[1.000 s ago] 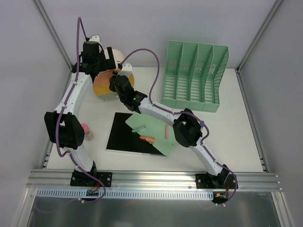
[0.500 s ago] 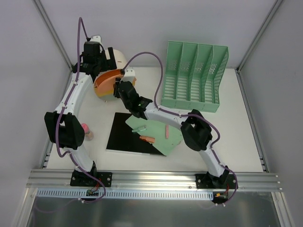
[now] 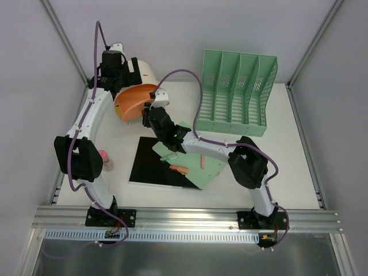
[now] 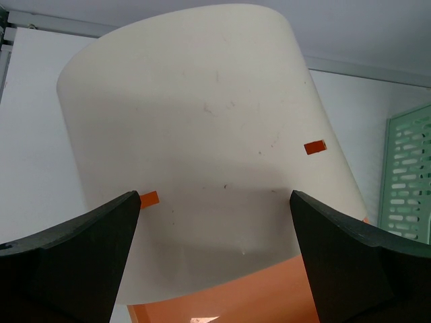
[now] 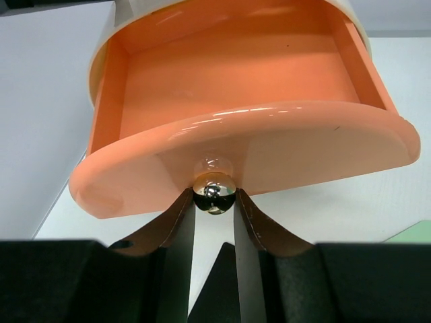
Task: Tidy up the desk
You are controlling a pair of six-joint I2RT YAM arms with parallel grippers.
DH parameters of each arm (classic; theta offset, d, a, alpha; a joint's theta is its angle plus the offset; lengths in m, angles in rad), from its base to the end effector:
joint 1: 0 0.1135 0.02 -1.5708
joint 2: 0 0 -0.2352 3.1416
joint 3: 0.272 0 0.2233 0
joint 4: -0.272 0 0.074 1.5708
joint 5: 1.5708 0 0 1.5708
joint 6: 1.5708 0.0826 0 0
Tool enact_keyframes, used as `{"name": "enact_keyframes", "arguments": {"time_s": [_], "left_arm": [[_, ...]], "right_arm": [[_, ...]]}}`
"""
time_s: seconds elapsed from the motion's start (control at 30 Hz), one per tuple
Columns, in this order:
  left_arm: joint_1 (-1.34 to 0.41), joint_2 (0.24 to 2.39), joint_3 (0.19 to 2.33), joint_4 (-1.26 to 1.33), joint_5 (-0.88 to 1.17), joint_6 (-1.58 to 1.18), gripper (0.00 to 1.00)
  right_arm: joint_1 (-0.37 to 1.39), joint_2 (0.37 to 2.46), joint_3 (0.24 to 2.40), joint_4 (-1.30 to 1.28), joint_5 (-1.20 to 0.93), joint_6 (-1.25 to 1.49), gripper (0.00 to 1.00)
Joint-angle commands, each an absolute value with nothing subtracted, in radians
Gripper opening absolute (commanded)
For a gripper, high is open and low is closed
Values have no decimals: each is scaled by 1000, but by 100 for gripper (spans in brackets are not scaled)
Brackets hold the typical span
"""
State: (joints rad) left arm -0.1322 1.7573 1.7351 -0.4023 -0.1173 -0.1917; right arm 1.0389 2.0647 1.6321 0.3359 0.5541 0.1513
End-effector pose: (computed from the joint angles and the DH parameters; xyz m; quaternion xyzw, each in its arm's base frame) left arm 0.4198 -0.0461 0.3356 -0.0567 0.8374 -0.0387 0.5422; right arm 0.2888 0.4050 0.2710 -0.1398 0.7222 0.1947 0.6489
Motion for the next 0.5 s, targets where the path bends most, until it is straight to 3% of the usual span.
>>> {"name": "enact_keyframes", "arguments": {"time_s": [0.0,0.2,0.4,0.47], "left_arm": [[-143,1732,1712,-457,-132,-166,96],[-143,1732,1710,-454,-130,-167,96],[-143,1732,1710,-454,-132,-167,96],[-143,1729,1712,-456,-132,-166,96]], "right_arm": [[1046,2005,1611,347,640,109,6],[1054,1990,1595,344,655,91,11],[1054,1962,1591,322,670,78,54],[1054,1953,1597,310,676,78,59]]}}
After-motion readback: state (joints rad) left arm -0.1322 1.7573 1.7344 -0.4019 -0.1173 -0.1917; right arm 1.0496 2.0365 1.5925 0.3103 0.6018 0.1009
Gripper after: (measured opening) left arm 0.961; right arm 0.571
